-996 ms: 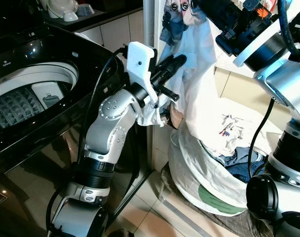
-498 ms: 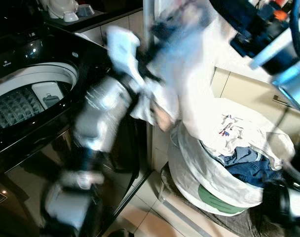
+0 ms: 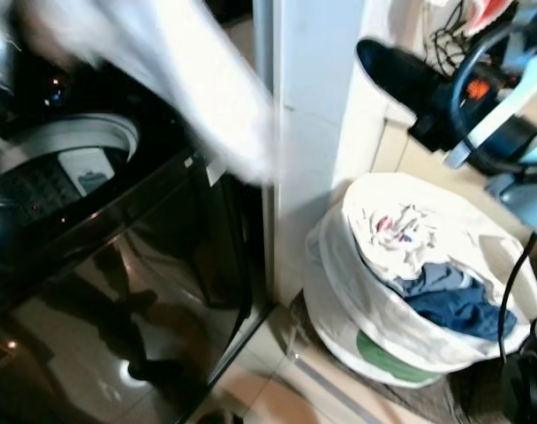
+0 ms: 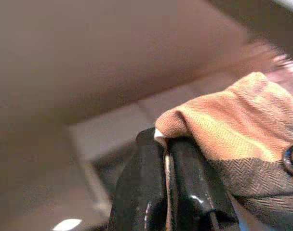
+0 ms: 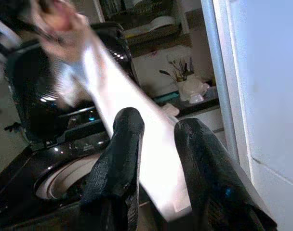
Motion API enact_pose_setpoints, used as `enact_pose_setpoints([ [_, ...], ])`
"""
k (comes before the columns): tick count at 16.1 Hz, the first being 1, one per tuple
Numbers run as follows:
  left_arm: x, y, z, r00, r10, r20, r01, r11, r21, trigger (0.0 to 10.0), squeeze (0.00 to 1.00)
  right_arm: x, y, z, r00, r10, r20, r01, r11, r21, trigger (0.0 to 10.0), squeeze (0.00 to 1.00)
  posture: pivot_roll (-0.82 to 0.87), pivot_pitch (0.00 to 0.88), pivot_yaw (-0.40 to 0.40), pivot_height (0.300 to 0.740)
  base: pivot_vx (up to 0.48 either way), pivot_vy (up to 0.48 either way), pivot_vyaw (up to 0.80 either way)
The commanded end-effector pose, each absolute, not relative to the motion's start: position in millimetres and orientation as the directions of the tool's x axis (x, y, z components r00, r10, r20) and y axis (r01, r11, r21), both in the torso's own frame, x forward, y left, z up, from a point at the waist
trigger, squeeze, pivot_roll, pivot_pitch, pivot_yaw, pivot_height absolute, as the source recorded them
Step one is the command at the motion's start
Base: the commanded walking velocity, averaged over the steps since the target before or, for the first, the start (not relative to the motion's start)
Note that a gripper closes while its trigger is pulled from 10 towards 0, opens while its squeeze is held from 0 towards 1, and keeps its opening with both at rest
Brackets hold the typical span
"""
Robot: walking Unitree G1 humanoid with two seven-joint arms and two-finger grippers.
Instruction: Clothes washing
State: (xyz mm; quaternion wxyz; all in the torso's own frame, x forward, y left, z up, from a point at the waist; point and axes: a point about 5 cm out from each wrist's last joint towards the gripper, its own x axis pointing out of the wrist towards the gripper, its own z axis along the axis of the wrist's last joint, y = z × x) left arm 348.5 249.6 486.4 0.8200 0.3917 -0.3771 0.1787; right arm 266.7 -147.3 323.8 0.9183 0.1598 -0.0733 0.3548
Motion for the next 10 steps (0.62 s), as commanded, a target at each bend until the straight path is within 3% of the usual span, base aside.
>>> enact_pose_setpoints([
  [1, 346, 249, 496, 0.631, -0.013, 0.775, -0.648, 0.54, 0.537, 0.0, 0.0, 263, -146, 325, 0.735, 0.629, 0.254, -0.677, 0.704, 0.214, 10.0, 0.0, -0.1, 0.0, 0.098, 0.74, 0.0, 0.0, 0.0],
  [2, 346, 249, 496, 0.631, -0.017, 0.776, -0.659, 0.517, 0.547, 0.0, 0.0, 263, -145, 323, 0.738, 0.626, 0.253, -0.674, 0.708, 0.214, 10.0, 0.0, -0.1, 0.0, 0.098, 0.74, 0.0, 0.0, 0.0],
  [5, 387, 250, 436, 0.883, 0.022, 0.47, -0.42, 0.486, 0.767, 0.0, 0.0, 266, -131, 307, 0.74, 0.646, 0.187, -0.673, 0.716, 0.188, 10.0, 0.0, -0.1, 0.0, 0.098, 0.74, 0.0, 0.0, 0.0],
  [6, 390, 251, 428, 0.9, 0.034, 0.435, -0.394, 0.491, 0.777, 0.0, 0.0, 266, -128, 305, 0.738, 0.652, 0.176, -0.675, 0.715, 0.182, 10.0, 0.0, -0.1, 0.0, 0.098, 0.74, 0.0, 0.0, 0.0],
  [7, 399, 255, 401, 0.955, 0.065, 0.288, -0.277, 0.541, 0.794, 10.0, 0.0, 265, -123, 299, 0.73, 0.667, 0.147, -0.683, 0.709, 0.175, 10.0, 0.0, -0.1, 0.0, 0.098, 0.74, 0.0, 0.0, 0.0],
  [8, 405, 260, 372, 0.989, 0.092, 0.113, -0.145, 0.607, 0.781, 10.0, 0.0, 264, -118, 293, 0.724, 0.681, 0.113, -0.689, 0.705, 0.166, 10.0, 0.0, -0.1, 0.0, 0.098, 0.74, 0.0, 0.0, 0.0],
  [9, 407, 262, 362, 0.994, 0.093, 0.054, -0.1, 0.628, 0.772, 10.0, 0.0, 264, -117, 291, 0.722, 0.685, 0.102, -0.691, 0.704, 0.162, 10.0, 0.0, -0.1, 0.0, 0.098, 0.74, 0.0, 0.0, 0.0],
  [10, 406, 269, 343, 0.99, 0.108, -0.091, 0.004, 0.622, 0.783, 10.0, 1.0, 261, -112, 281, 0.701, 0.713, 0.035, -0.71, 0.691, 0.137, 10.0, 0.0, -0.11, 0.0, 0.1, 0.74, 0.0, 0.0, 0.0],
])
